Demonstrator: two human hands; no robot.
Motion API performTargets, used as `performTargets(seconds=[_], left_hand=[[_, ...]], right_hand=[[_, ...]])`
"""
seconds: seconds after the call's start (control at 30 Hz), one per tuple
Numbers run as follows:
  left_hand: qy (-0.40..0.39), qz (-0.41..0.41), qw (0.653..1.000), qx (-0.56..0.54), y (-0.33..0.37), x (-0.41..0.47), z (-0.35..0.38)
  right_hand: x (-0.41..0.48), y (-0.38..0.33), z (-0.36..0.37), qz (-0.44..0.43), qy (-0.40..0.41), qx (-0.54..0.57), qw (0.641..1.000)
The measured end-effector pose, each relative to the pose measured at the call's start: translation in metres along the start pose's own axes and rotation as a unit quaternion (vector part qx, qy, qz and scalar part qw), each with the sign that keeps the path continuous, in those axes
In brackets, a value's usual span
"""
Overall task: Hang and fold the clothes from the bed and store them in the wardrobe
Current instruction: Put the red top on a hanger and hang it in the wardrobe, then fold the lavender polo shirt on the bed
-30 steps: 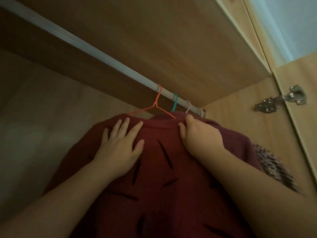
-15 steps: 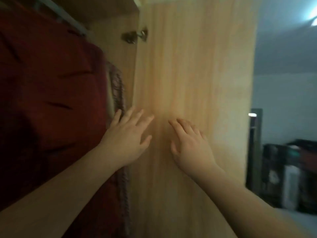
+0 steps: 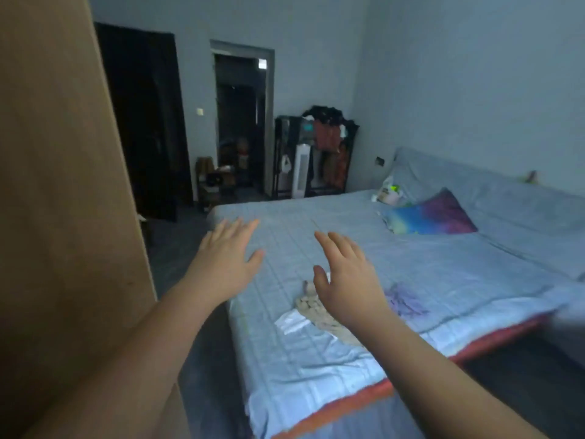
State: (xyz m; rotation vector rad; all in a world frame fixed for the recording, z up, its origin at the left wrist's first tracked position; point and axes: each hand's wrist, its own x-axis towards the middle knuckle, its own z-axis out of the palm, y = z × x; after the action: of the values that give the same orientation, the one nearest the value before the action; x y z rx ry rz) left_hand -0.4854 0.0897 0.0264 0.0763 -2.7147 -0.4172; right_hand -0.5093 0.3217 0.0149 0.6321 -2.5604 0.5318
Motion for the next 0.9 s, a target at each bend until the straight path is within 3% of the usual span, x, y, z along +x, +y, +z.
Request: performTargets(seconds=[0.17, 0.4, 0.9], left_hand=[[-0.057, 0.037, 0.998, -0.010, 0.048, -0.010, 0.088], [-0.127, 0.039, 0.991, -0.031, 0.062, 0.017, 0.193], [-0.252, 0.081, 0.963, -0.054, 0.065, 0.214, 0.417]], right_hand=[[-0.056, 0.086, 0.020, 0.112, -0.020, 0.001, 0.993], [-0.077, 0.164, 0.060, 0.209, -0.061, -0.006, 0.976], [0.061, 0.346, 0.203, 0.324, -0.195, 0.009, 0.926]])
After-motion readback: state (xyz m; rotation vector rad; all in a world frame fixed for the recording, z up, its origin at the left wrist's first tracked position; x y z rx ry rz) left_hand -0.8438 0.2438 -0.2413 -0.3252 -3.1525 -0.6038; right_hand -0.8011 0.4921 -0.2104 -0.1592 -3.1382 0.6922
